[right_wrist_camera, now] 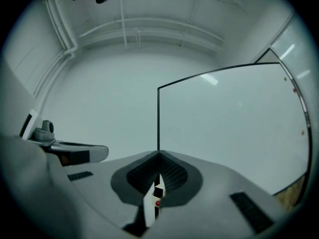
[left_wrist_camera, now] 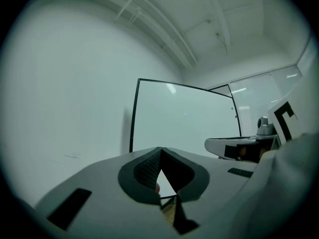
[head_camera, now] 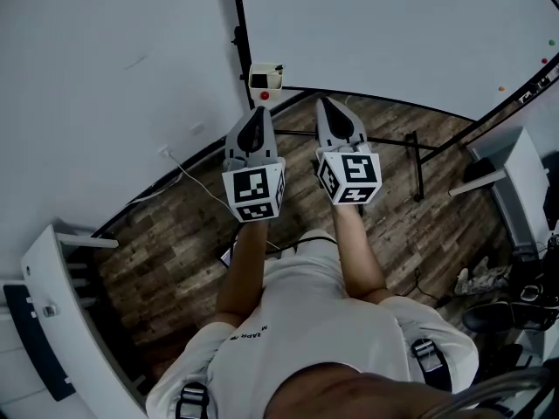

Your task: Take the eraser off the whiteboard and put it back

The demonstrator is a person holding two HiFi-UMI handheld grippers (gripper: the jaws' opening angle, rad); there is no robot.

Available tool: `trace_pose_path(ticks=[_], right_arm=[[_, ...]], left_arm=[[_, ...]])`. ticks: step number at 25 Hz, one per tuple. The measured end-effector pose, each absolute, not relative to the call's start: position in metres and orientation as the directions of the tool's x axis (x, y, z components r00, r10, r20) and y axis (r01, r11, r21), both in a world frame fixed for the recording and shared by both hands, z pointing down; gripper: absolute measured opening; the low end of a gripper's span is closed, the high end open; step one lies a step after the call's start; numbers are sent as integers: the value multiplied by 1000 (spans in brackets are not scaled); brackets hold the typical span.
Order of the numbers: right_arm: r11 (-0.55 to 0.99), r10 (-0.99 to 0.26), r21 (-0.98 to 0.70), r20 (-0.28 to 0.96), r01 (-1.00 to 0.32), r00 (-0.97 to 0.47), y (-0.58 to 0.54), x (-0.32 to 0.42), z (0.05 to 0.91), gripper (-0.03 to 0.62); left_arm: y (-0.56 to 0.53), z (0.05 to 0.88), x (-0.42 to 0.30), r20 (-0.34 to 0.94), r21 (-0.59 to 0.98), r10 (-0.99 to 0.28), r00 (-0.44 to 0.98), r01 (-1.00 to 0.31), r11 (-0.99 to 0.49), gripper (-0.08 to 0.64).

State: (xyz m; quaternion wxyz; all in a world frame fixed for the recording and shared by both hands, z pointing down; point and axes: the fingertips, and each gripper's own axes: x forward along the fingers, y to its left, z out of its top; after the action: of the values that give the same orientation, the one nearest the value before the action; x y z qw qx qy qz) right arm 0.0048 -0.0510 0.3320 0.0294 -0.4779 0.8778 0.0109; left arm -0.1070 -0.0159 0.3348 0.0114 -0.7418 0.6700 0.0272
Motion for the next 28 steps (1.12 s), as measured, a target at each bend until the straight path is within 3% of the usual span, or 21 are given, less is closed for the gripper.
trace_pose_path(ticks=[28], right_arm=[[634, -772, -22, -66, -773, -632, -214, 7, 348, 12]], left_arm=[[-176, 353, -98, -34, 21, -999, -10, -1000, 9, 0]])
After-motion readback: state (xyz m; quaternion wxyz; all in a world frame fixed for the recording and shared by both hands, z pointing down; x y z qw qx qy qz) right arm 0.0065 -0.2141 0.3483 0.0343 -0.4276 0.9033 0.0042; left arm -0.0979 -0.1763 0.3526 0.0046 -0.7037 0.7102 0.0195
